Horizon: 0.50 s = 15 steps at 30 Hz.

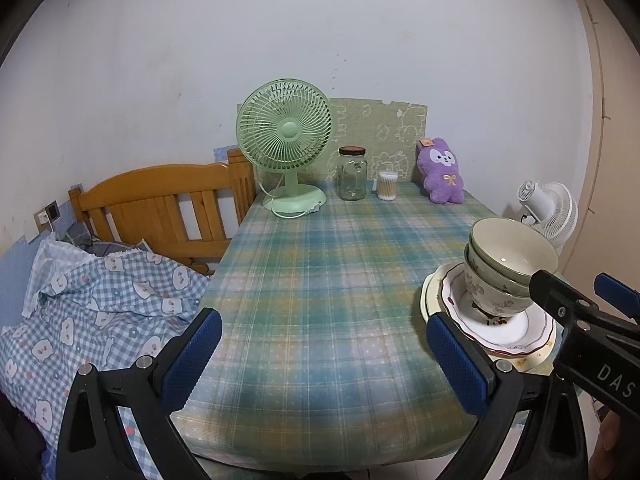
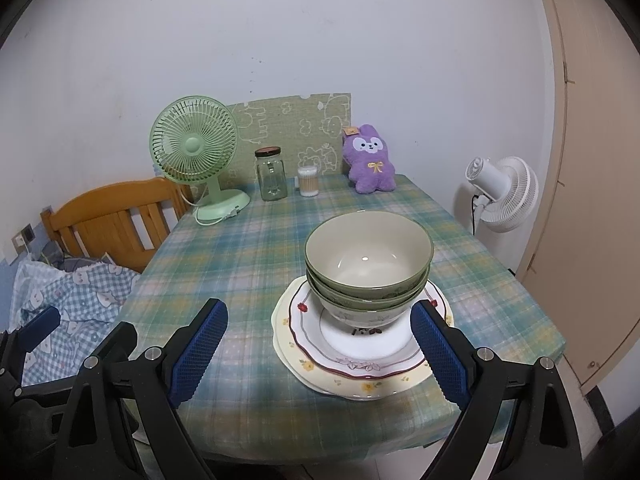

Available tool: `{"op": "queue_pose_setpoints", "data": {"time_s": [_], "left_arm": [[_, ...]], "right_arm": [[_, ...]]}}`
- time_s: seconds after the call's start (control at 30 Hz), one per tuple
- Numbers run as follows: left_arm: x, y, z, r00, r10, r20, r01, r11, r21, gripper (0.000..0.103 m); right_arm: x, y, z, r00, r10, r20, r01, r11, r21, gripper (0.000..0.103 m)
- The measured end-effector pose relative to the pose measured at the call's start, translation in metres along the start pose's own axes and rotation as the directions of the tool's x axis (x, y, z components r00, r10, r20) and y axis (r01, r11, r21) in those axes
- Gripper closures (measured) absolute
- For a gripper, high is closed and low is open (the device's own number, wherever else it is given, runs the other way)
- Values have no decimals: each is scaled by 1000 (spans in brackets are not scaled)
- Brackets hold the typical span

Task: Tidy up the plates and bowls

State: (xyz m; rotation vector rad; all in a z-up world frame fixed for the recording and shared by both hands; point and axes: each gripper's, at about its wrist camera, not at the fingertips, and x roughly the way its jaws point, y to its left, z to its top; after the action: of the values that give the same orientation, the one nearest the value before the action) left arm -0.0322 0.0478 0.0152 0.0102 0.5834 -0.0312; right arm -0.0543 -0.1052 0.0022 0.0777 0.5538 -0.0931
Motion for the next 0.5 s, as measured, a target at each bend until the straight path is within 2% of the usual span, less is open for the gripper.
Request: {"op": "queue_pose_setpoints", "data": {"time_s": [0.5], "left_arm": [[2,3,3,1000,0,-8,0,1000,-12,0]], "right_arm": [[2,0,2,1000,3,-5,-3,1000,1,9]]}}
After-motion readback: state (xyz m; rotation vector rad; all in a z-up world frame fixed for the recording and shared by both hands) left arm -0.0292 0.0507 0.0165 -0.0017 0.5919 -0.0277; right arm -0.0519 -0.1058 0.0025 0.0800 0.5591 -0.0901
